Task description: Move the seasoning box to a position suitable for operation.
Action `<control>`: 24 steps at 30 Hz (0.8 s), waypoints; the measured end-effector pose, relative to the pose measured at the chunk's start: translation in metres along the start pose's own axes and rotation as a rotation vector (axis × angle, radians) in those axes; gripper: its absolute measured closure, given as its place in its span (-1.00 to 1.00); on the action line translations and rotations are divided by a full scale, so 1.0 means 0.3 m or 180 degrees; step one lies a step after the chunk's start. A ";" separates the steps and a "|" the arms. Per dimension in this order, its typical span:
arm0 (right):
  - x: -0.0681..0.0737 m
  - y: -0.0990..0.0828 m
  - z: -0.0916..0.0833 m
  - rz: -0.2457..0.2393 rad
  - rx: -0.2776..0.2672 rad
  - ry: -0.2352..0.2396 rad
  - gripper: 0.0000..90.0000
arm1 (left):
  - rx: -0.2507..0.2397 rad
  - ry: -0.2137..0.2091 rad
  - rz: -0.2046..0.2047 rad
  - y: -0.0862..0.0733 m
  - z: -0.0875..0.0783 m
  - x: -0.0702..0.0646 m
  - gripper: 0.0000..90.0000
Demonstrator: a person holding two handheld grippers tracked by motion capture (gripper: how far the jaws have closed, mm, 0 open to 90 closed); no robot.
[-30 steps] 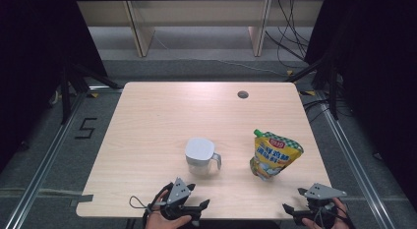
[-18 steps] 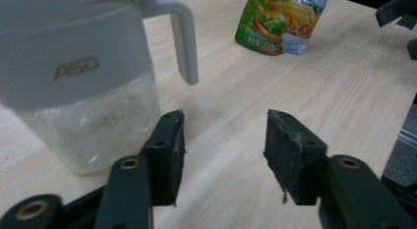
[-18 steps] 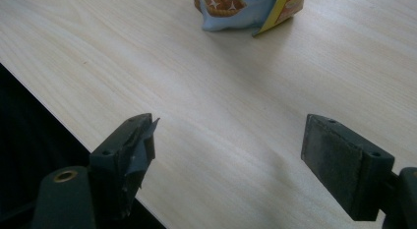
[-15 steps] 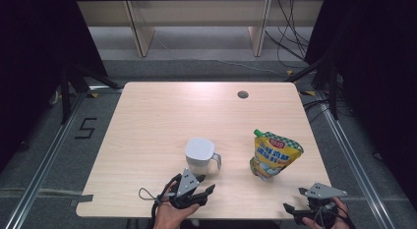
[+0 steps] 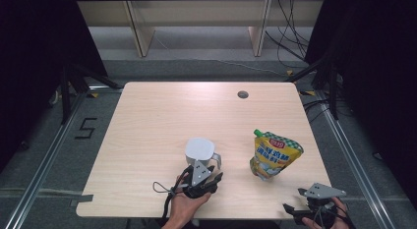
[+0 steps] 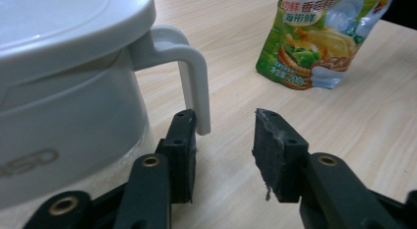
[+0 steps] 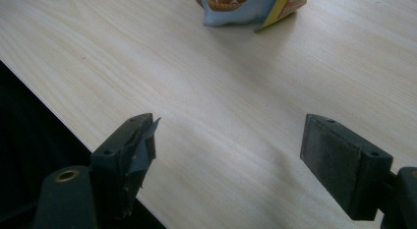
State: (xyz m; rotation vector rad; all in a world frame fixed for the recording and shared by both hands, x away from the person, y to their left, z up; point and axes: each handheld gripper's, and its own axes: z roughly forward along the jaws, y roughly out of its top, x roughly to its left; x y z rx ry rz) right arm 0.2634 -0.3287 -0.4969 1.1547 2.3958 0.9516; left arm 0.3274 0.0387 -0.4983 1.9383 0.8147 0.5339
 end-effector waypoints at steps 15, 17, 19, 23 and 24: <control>0.009 0.001 -0.001 0.0092 0.0019 0.0017 -0.51 | -0.0041 0.0080 -0.0293 0.015 0.058 -0.021 0.38; 0.006 0.000 0.001 0.0026 0.0012 0.0003 -0.51 | -0.0052 0.0222 -0.0155 0.014 0.059 -0.020 0.44; 0.002 0.001 0.001 -0.0009 0.0016 0.0002 -0.51 | -0.0049 0.0319 -0.0018 0.010 0.066 -0.017 0.50; 0.003 0.000 0.003 -0.0010 0.0030 0.0008 -0.51 | -0.0022 0.0300 -0.0041 0.000 0.084 -0.022 0.62; 0.003 0.000 0.003 -0.0011 0.0030 0.0008 -0.51 | -0.0039 0.0315 -0.0050 -0.001 0.086 -0.025 0.61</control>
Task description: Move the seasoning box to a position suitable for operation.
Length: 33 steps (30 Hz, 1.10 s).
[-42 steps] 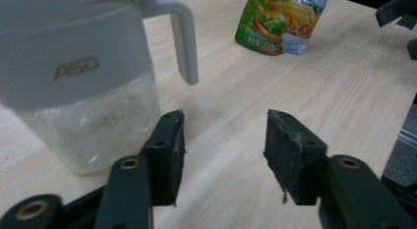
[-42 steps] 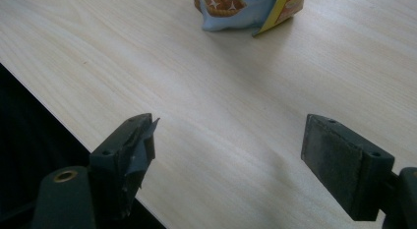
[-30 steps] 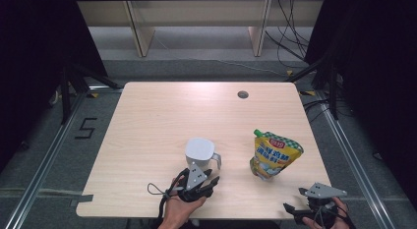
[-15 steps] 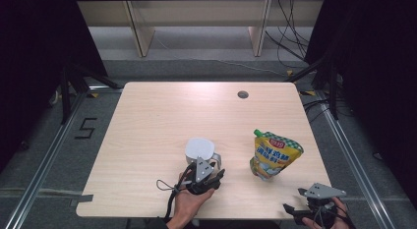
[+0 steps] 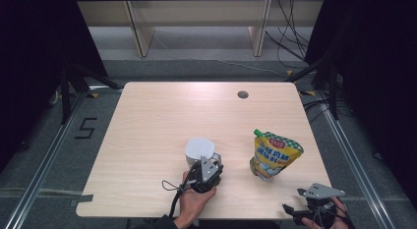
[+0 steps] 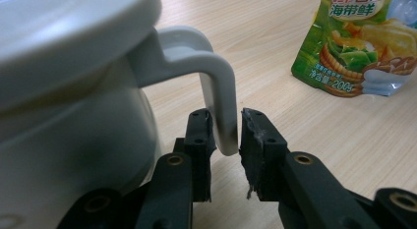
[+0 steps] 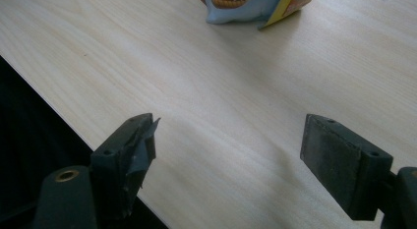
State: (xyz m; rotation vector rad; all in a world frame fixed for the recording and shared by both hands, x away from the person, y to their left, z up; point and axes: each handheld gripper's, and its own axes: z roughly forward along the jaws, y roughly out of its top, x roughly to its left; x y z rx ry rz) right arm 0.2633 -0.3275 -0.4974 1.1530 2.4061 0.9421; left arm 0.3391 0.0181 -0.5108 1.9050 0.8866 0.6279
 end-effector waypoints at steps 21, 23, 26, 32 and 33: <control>0.000 0.000 0.003 -0.0006 0.0012 0.0014 -0.51 | -0.0089 -0.0131 -0.0217 -0.030 -0.034 0.019 0.76; 0.000 0.000 0.004 -0.0008 0.0016 0.0005 -0.51 | -0.0065 -0.0115 -0.0178 -0.026 -0.034 0.007 0.47; 0.000 0.000 0.004 -0.0013 0.0018 0.0010 -0.52 | -0.0087 -0.0103 -0.0246 -0.019 -0.017 -0.006 0.40; 0.003 0.001 0.003 0.0028 0.0033 0.0023 -0.52 | -0.0096 0.0003 -0.0173 -0.011 0.006 -0.010 0.40; 0.003 0.001 0.003 0.0028 0.0033 0.0023 -0.52 | -0.0109 0.0045 -0.0213 -0.012 0.010 -0.018 0.40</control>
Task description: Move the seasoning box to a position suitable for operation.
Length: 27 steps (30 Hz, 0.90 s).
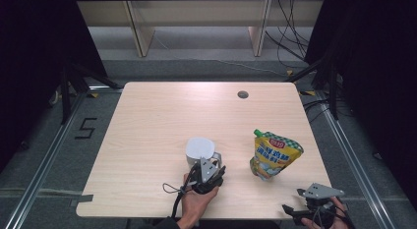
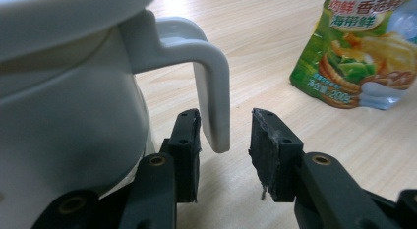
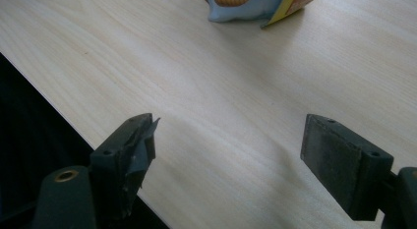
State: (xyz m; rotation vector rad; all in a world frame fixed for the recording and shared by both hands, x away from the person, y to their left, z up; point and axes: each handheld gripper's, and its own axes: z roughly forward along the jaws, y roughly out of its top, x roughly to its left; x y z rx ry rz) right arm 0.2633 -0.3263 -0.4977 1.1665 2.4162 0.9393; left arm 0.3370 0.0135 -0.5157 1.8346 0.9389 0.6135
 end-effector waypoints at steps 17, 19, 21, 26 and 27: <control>0.002 -0.003 -0.002 0.0009 -0.0014 -0.0003 -0.52 | -0.0117 0.0172 -0.0280 -0.005 0.014 -0.010 0.72; -0.005 -0.003 -0.003 -0.0080 -0.0031 -0.0030 -0.52 | -0.0116 0.0152 -0.0181 -0.008 0.003 0.001 0.73; -0.005 -0.003 -0.003 -0.0078 -0.0034 -0.0028 -0.52 | -0.0118 0.0138 -0.0214 -0.015 -0.008 0.006 0.76; -0.004 -0.002 -0.002 -0.0074 -0.0021 -0.0023 -0.52 | -0.0009 -0.0052 -0.0251 -0.025 -0.040 0.030 0.80; -0.004 -0.002 -0.002 -0.0074 -0.0022 -0.0022 -0.52 | 0.0003 -0.0067 -0.0210 -0.025 -0.046 0.037 0.81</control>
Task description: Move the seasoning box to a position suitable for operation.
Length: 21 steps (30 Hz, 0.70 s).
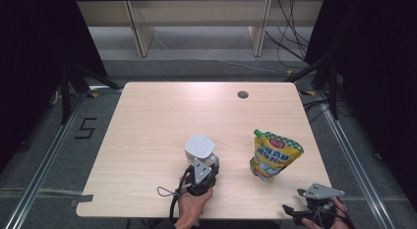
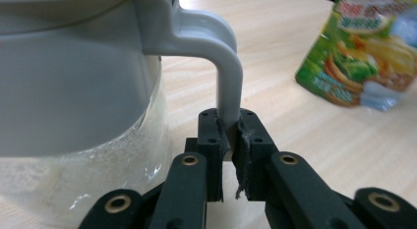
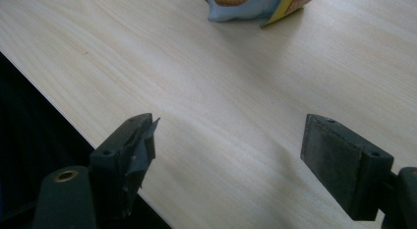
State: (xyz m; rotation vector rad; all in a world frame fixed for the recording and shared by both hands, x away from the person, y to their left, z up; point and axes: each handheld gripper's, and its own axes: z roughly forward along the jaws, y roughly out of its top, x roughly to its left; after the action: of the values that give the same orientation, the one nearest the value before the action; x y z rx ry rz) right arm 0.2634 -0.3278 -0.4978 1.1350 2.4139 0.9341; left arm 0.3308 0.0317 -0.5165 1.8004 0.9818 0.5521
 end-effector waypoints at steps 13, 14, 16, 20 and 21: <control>-0.001 -0.001 0.000 -0.0008 0.0005 -0.0004 -0.52 | 0.0279 -0.0512 0.0092 -0.018 -0.098 0.141 0.84; 0.001 -0.001 0.000 0.0006 0.0001 -0.0001 -0.52 | 0.0295 -0.0524 0.0076 -0.020 -0.109 0.156 0.84; 0.001 -0.001 0.005 -0.0006 -0.0012 0.0029 -0.52 | 0.0314 -0.0567 0.0030 -0.028 -0.123 0.180 0.85; 0.002 -0.001 0.004 0.0032 0.0010 0.0013 -0.52 | 0.0348 -0.0527 0.0090 -0.034 -0.150 0.240 0.88; 0.002 0.000 0.004 0.0030 0.0012 0.0021 -0.52 | 0.0341 -0.0514 0.0027 -0.036 -0.152 0.243 0.89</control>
State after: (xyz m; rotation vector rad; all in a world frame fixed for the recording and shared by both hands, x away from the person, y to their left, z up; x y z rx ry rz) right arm 0.2636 -0.3268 -0.4988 1.1476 2.4187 0.9380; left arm 0.3351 0.1182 -0.5113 1.9127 0.9079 0.3585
